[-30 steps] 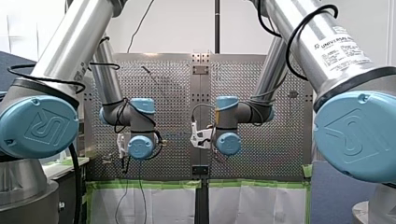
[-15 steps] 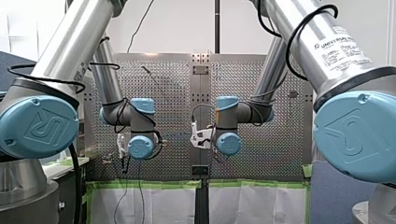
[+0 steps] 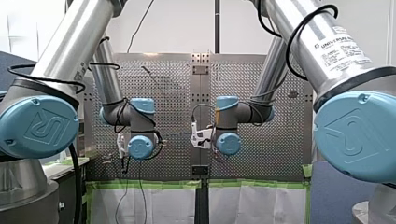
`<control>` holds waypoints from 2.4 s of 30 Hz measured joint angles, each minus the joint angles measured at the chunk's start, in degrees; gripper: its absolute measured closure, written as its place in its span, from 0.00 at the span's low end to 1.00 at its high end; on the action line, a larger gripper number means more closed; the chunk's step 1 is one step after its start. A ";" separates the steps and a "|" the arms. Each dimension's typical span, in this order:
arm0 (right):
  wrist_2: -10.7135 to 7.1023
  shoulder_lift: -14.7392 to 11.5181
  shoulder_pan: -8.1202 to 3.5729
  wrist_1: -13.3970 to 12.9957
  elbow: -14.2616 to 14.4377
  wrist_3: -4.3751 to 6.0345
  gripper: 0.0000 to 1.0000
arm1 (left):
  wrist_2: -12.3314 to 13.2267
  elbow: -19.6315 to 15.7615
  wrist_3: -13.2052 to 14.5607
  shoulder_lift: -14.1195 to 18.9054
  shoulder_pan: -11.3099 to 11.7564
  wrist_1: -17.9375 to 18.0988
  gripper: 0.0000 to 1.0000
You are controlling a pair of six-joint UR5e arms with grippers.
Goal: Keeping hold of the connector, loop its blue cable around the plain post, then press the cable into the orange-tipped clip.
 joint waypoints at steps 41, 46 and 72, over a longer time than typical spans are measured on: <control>2.22 2.12 2.20 2.28 -2.28 1.70 1.00 | 0.62 0.09 0.27 -7.10 -1.14 -0.09 0.91; 3.28 5.03 4.56 5.22 -4.87 2.07 1.00 | 0.62 0.09 0.27 -7.12 -1.14 -0.09 0.91; 2.65 5.12 3.78 13.37 -7.66 7.26 1.00 | -4.36 -1.15 -0.52 -1.76 2.01 -5.46 1.00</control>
